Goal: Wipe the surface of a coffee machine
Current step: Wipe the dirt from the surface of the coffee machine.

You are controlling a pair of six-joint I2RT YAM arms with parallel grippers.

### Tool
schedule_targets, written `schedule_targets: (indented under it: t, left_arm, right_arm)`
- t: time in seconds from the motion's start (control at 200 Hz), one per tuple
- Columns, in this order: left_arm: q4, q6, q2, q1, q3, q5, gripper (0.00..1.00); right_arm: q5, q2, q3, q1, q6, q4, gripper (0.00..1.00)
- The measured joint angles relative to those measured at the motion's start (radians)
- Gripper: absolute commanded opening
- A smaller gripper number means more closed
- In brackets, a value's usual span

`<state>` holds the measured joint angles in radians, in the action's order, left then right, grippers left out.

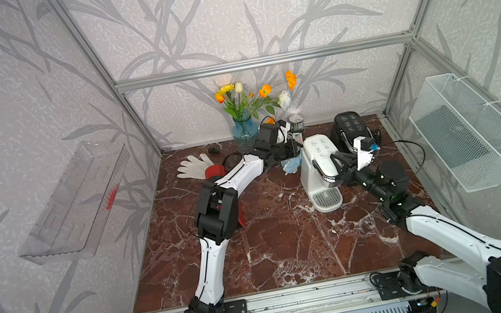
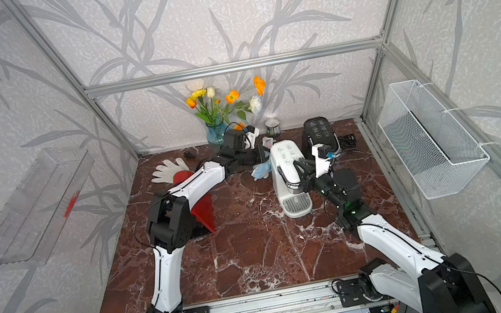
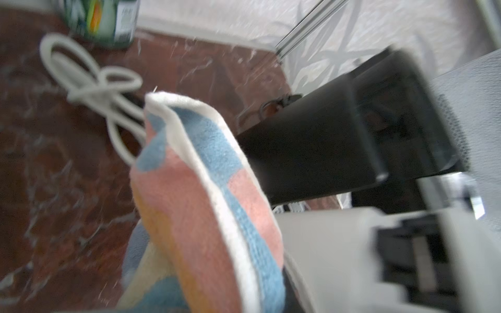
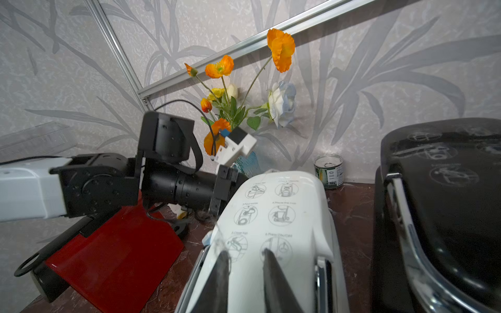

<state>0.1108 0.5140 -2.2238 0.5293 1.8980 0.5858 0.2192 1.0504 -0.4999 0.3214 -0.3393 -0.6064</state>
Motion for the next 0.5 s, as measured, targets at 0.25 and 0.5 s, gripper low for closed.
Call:
schedule_targets:
  t: [0.25, 0.5]
  left_arm:
    - [-0.011, -0.024, -0.075, 0.006, 0.236, 0.081, 0.0]
    - [-0.025, -0.027, -0.239, -0.007, 0.293, 0.178, 0.0]
  right_arm:
    - [0.0, -0.01, 0.0, 0.0, 0.0, 0.003, 0.24]
    - [0.003, -0.011, 0.0, 0.0, 0.001, 0.005, 0.24]
